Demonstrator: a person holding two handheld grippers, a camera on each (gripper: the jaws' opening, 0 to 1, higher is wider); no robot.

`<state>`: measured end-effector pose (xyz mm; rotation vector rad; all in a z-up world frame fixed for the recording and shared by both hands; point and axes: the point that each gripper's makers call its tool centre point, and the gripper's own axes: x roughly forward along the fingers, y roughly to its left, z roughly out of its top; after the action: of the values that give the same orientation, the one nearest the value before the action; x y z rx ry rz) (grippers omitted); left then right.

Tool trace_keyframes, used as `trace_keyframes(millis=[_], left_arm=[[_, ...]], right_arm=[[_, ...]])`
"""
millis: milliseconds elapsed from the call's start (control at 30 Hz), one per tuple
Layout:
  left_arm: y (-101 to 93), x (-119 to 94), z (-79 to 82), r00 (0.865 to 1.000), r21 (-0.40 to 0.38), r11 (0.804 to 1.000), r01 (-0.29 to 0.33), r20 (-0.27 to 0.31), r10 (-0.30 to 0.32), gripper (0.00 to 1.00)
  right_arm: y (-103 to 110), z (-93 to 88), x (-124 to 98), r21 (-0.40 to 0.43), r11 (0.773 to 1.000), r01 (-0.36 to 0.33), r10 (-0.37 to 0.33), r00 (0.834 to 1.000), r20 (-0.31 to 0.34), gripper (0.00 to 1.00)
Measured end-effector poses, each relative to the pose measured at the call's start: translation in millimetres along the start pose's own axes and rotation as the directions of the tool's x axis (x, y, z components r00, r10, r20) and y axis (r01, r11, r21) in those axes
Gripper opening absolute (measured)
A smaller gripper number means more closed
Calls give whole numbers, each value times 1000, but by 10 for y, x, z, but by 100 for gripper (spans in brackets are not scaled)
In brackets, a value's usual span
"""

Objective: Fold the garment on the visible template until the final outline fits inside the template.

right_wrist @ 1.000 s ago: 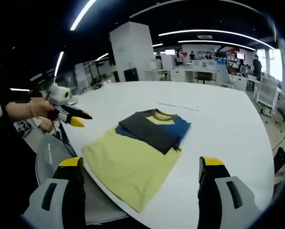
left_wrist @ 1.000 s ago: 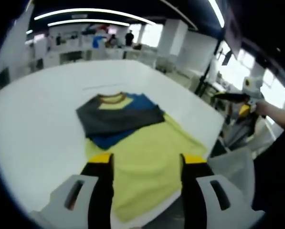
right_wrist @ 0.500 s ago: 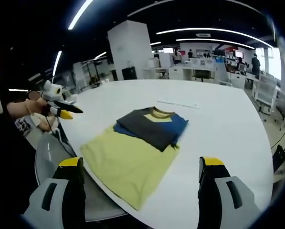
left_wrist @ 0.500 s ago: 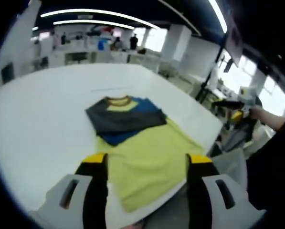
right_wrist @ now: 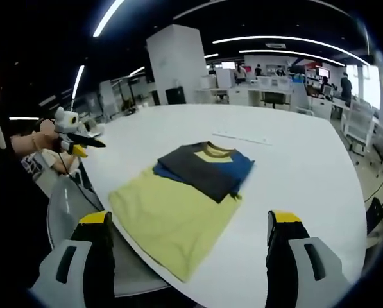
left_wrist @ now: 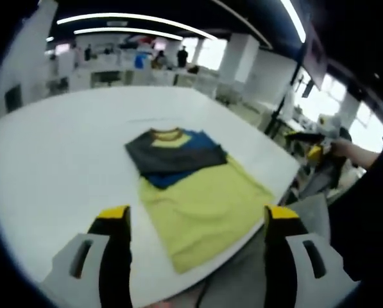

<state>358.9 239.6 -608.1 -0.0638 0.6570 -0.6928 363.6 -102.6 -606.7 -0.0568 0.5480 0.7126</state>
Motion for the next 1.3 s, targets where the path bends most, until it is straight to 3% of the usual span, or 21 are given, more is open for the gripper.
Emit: trace_keyframes(millis=[167, 467, 1000, 1300], left_arm=[[34, -76, -35, 1000, 16, 1000, -14, -9, 14, 87], [101, -228, -318, 997, 6, 999, -37, -74, 37, 99], [256, -570, -594, 988, -62, 992, -110, -114, 102, 99], [190, -488, -593, 989, -72, 993, -97, -121, 88, 99]], right_arm=[[5, -14, 1, -1, 1000, -7, 7, 1000, -7, 100], [15, -87, -31, -1, 1000, -9, 9, 1000, -29, 100], [-31, -308, -195, 42, 999, 34, -32, 999, -43, 100], [2, -367, -169, 57, 998, 27, -25, 999, -48, 100]])
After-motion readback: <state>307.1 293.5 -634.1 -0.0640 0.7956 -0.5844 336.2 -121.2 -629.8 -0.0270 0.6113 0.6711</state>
